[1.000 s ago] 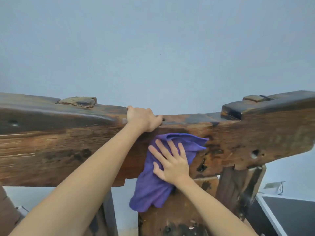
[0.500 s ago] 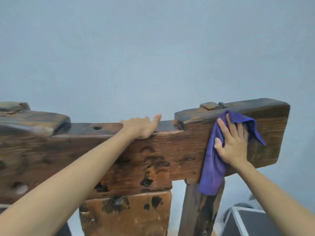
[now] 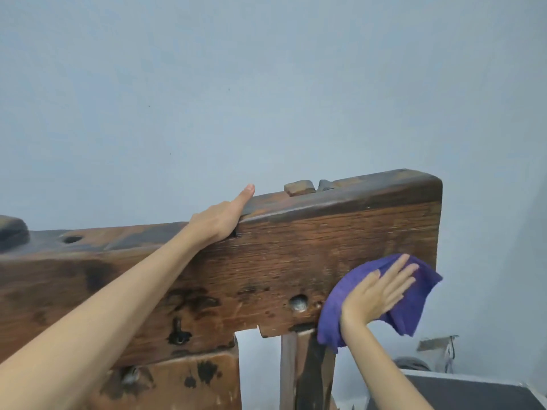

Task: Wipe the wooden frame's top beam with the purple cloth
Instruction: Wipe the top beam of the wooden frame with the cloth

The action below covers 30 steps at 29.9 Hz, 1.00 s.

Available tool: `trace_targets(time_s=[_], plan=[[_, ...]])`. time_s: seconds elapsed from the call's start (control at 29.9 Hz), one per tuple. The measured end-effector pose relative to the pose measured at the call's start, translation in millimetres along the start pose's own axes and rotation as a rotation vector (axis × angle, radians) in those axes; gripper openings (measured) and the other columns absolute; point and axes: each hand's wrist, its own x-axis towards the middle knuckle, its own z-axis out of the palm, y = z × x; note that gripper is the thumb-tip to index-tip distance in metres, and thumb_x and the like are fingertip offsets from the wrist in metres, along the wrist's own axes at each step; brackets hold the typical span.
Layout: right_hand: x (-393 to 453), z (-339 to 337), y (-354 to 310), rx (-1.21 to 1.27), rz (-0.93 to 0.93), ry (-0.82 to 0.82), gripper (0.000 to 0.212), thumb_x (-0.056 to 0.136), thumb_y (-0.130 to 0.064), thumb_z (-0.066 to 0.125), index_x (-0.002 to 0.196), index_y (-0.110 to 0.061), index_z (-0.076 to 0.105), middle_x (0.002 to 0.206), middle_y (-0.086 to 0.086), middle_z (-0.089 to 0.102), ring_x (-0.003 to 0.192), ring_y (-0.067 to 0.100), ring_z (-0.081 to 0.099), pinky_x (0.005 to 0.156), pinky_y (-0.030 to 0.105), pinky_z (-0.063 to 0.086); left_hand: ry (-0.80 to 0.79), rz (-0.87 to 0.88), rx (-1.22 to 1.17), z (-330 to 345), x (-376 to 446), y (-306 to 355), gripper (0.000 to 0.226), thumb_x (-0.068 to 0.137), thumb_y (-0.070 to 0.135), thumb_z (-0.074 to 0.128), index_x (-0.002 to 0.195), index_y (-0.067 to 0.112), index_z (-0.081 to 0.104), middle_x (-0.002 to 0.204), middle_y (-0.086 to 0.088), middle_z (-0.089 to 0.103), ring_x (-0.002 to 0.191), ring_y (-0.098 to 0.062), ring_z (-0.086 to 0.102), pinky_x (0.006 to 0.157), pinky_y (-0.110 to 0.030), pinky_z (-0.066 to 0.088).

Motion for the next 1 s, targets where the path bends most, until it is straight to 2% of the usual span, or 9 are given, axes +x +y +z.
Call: trace_targets(time_s=[0.13,0.27,0.4,0.5,0.6,0.67,0.74,0.9,1.0], plan=[[-97.5,24.7,-27.6,0.025,-0.035,-0.053,0.058,0.106,-0.030,0.020,0.162,-0.015,0.017,0.169,0.012,0.015,0.153,0.035,0.020,0.120,0.053,0.022,0.004,0.005,-0.002,-0.6,-10.2,3.7,0.093,0.090,0.082,0.004,0.152,0.023,0.042,0.158,-0.010,0.042,0.146,-0.032,0.035,0.118,-0.046,0.018],[-142.5,29.0,-73.0,0.042,-0.077,-0.100,0.061,0.105,-0.033,0.020,0.163,-0.027,0.001,0.170,0.007,0.006,0.156,0.034,0.011,0.122,0.057,0.017,0.003,0.046,-0.050,1.9,-8.8,-3.8,0.092,0.092,0.077,-0.001,0.157,0.021,0.032,0.164,-0.009,0.030,0.152,-0.030,0.026,0.123,-0.045,0.012],[-133.0,15.8,-125.1,-0.088,-0.526,-0.201,0.066,0.102,-0.038,0.029,0.162,-0.034,0.001,0.171,0.001,0.002,0.156,0.033,0.008,0.123,0.057,0.010,0.020,-0.056,-0.202,2.2,26.4,-21.5,0.142,0.056,0.102,-0.011,0.149,0.006,0.037,0.154,-0.025,0.037,0.145,-0.044,0.033,0.122,-0.055,0.020],[-103.0,4.4,-165.8,-0.131,-0.882,-0.276,0.063,0.096,-0.040,0.044,0.157,-0.040,0.029,0.166,-0.004,0.027,0.154,0.027,0.019,0.124,0.055,0.009,-0.061,-0.029,-0.427,13.3,67.3,-43.8,0.140,0.046,0.110,0.002,0.136,0.020,0.062,0.142,-0.025,0.055,0.133,-0.042,0.051,0.118,-0.052,0.031],[-70.5,-1.1,-201.0,-0.201,-1.116,-0.334,0.042,0.088,-0.045,0.051,0.121,-0.025,0.070,0.128,-0.002,0.068,0.129,0.024,0.056,0.115,0.044,0.034,-0.085,0.015,-0.476,13.8,75.3,-49.2,0.129,0.046,0.111,0.009,0.114,0.024,0.076,0.127,-0.014,0.070,0.122,-0.027,0.062,0.114,-0.042,0.036],[-49.1,-6.2,-219.0,-0.375,-1.143,-0.464,0.046,0.087,-0.060,0.042,0.100,-0.028,0.073,0.101,-0.007,0.074,0.095,0.020,0.069,0.078,0.034,0.049,-0.096,0.003,-0.438,5.5,59.7,-41.9,0.131,0.046,0.111,0.008,0.110,0.020,0.076,0.124,-0.015,0.071,0.121,-0.031,0.062,0.114,-0.045,0.035],[-30.1,-10.3,-229.3,-0.490,-1.103,-0.576,0.061,0.083,-0.075,0.028,0.097,-0.035,0.072,0.095,-0.009,0.075,0.083,0.018,0.070,0.060,0.031,0.039,-0.071,0.016,-0.363,-1.6,35.6,-33.7,0.130,0.050,0.110,0.005,0.104,0.016,0.077,0.119,-0.011,0.073,0.118,-0.030,0.062,0.113,-0.046,0.037],[21.0,-29.3,-215.4,-0.498,-1.060,-0.572,0.057,0.092,-0.069,0.026,0.120,-0.042,0.068,0.126,-0.015,0.068,0.113,0.015,0.065,0.076,0.033,0.050,-0.005,0.122,-0.163,-11.4,-7.3,-17.8,0.097,0.073,0.095,-0.003,0.056,0.020,0.057,0.075,-0.006,0.064,0.081,-0.029,0.056,0.093,-0.041,0.040],[70.7,-47.2,-202.0,-0.616,-0.935,-0.555,0.051,0.096,-0.064,0.030,0.132,-0.045,0.061,0.133,-0.011,0.066,0.120,0.019,0.062,0.084,0.034,0.047,0.036,0.159,-0.079,-8.1,-7.2,-16.9,0.083,0.086,0.083,-0.002,0.056,0.018,0.039,0.068,-0.005,0.053,0.072,-0.026,0.048,0.093,-0.043,0.040]])
